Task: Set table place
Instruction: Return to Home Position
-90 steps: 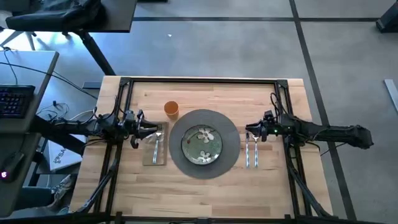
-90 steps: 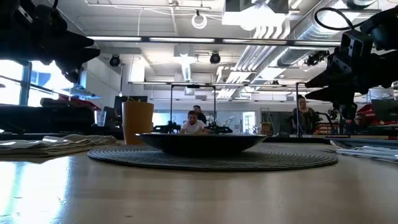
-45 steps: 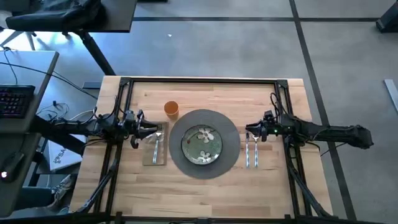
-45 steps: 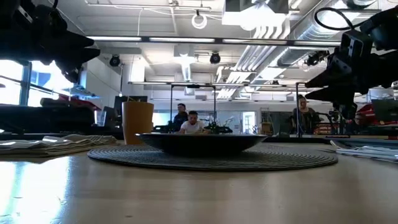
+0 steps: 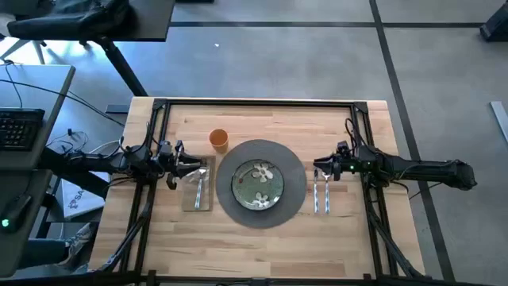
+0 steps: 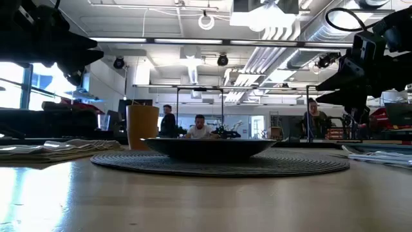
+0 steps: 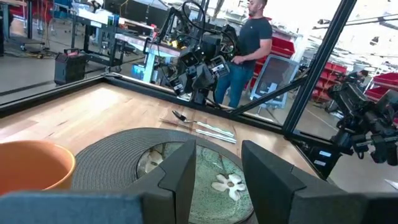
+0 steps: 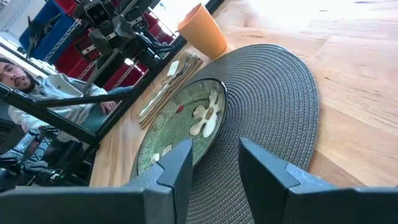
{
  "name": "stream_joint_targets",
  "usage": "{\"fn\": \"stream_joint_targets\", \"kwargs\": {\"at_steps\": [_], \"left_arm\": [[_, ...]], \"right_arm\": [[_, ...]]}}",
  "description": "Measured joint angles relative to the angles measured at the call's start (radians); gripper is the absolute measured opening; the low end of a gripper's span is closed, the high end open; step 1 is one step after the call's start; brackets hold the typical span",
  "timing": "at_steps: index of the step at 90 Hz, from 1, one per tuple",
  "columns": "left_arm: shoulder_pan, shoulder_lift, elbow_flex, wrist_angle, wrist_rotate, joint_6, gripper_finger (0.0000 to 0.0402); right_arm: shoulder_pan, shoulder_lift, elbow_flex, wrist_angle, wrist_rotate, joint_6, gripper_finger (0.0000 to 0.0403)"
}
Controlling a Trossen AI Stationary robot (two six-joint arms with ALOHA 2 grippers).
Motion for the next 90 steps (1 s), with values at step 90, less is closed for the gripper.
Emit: {"fn": "stream_joint_targets", "kwargs": {"at_steps": [90], "left_arm": [[0.035,0.037,0.001,-0.003,0.001,0.000,0.0111]], "right_arm": [[0.000,0.000,0.000,0.000,0.000,0.000,0.0108]]}}
